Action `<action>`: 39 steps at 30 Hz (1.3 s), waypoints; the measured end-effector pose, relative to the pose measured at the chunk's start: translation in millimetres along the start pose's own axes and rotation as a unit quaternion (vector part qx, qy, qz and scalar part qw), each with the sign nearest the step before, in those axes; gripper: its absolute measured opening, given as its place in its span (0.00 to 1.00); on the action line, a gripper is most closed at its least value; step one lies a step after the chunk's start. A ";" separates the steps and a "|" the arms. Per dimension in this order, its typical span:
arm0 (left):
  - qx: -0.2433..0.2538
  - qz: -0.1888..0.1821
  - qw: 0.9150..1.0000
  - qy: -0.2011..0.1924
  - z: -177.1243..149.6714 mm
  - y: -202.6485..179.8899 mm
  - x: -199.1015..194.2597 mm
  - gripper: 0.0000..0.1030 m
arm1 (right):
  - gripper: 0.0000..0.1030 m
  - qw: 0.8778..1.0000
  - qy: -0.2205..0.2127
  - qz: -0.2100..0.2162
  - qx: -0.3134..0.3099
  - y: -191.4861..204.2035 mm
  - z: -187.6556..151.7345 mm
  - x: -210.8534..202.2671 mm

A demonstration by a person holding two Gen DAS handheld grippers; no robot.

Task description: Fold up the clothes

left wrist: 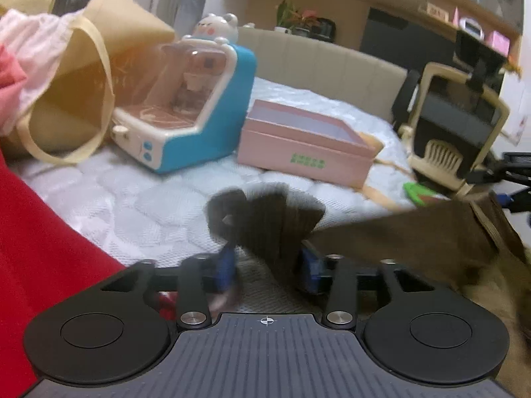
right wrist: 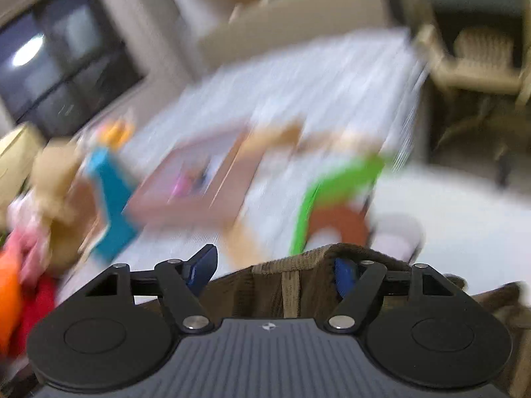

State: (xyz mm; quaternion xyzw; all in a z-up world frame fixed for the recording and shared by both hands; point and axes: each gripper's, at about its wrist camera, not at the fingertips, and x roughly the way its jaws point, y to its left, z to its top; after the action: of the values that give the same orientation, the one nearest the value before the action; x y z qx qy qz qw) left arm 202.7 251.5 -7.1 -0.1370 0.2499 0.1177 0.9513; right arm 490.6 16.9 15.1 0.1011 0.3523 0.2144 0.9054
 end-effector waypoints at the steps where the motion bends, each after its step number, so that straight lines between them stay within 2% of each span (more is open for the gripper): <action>1: -0.004 -0.009 1.000 0.001 0.6 0.1 -0.9 0.64 | 0.72 1.000 0.015 -0.001 -0.013 -0.2 3.0 -0.1; 2: 0.000 -0.028 1.000 0.008 -1.3 -4.8 -4.2 0.67 | 0.72 0.999 0.038 0.007 -0.017 -3.5 3.5 -2.7; 4: 0.007 -0.065 0.998 0.023 -5.1 -14.6 -10.6 0.77 | 0.75 0.999 0.033 -0.005 -0.042 -13.4 -1.2 -31.1; 5: 0.010 -0.083 0.996 0.031 -7.0 -19.5 -13.8 0.79 | 0.77 0.998 0.028 -0.012 -0.056 -18.5 -3.8 -46.4; 8: 0.021 -0.139 0.989 0.053 -12.6 -34.3 -23.4 0.90 | 0.79 0.991 -0.007 -0.100 -0.094 -48.8 -15.9 -101.4; 11: 0.031 -0.194 0.978 0.076 -18.3 -49.0 -33.0 0.92 | 0.79 0.972 -0.016 -0.197 -0.124 -85.1 -46.8 -149.0; 14: 0.041 -0.249 0.963 0.098 -23.9 -63.7 -42.7 0.92 | 0.79 0.944 -0.014 -0.301 -0.136 -123.4 -83.9 -184.1; 15: 0.044 -0.265 0.958 0.104 -25.5 -69.1 -45.4 0.92 | 0.79 0.936 -0.022 -0.330 -0.125 -136.9 -92.7 -196.2; 16: 0.048 -0.269 0.956 0.107 -25.0 -77.6 -45.7 0.92 | 0.79 0.927 -0.030 -0.357 -0.112 -150.5 -101.0 -208.4; 18: 0.055 -0.278 0.952 0.112 -23.8 -94.4 -46.4 0.92 | 0.79 0.920 -0.054 -0.384 -0.055 -178.0 -110.5 -239.9; 19: 0.062 -0.281 0.951 0.109 -22.1 -102.3 -48.9 0.93 | 0.79 0.920 -0.072 -0.386 -0.010 -191.8 -114.7 -258.7; 22: 0.087 -0.289 0.948 0.103 -19.6 -125.2 -57.8 0.94 | 0.79 0.921 -0.108 -0.353 0.122 -233.5 -136.8 -309.2; 26: 0.098 -0.292 0.944 0.116 -19.1 -152.0 -49.4 0.95 | 0.79 0.924 -0.086 -0.333 0.168 -260.5 -163.2 -306.4; 27: 0.098 -0.290 0.945 0.119 -19.3 -158.4 -46.1 0.95 | 0.79 0.928 -0.087 -0.325 0.162 -261.7 -165.0 -299.8; 28: 0.098 -0.288 0.945 0.123 -19.5 -164.8 -42.9 0.95 | 0.70 0.932 -0.090 -0.316 0.153 -262.2 -165.8 -293.1; 29: 0.097 -0.287 0.945 0.126 -19.7 -171.2 -39.8 0.95 | 0.56 0.936 -0.093 -0.308 0.145 -262.8 -166.7 -286.5; 30: 0.096 -0.286 0.945 0.127 -19.4 -177.0 -37.5 0.95 | 0.23 0.937 -0.096 -0.307 0.133 -261.4 -162.3 -284.5; 31: 0.097 -0.284 0.945 0.127 -19.1 -181.5 -36.7 0.95 | 0.11 0.938 -0.100 -0.308 0.121 -259.7 -156.7 -283.5; 33: 0.101 -0.284 0.945 0.126 -18.3 -187.2 -38.3 0.95 | 0.09 0.936 -0.128 -0.314 0.093 -254.9 -138.7 -295.3; 36: 0.115 -0.292 0.942 0.121 -18.3 -190.7 -44.5 0.95 | 0.08 0.918 -0.187 -0.347 0.030 -251.5 -109.6 -320.6; 37: 0.117 -0.295 0.941 0.120 -19.1 -190.5 -45.0 0.96 | 0.08 0.912 -0.195 -0.361 0.019 -252.6 -102.4 -325.2; 39: 0.113 -0.295 0.940 0.129 -23.7 -190.7 -40.6 0.96 | 0.08 0.912 -0.168 -0.373 0.018 -262.4 -99.9 -315.6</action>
State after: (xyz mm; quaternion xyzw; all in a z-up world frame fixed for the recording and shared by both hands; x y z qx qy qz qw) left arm 213.6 59.5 32.2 -0.1099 0.3305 -0.2159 0.9122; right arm 297.5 -357.8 42.1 0.0131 0.2111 -0.1652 0.9633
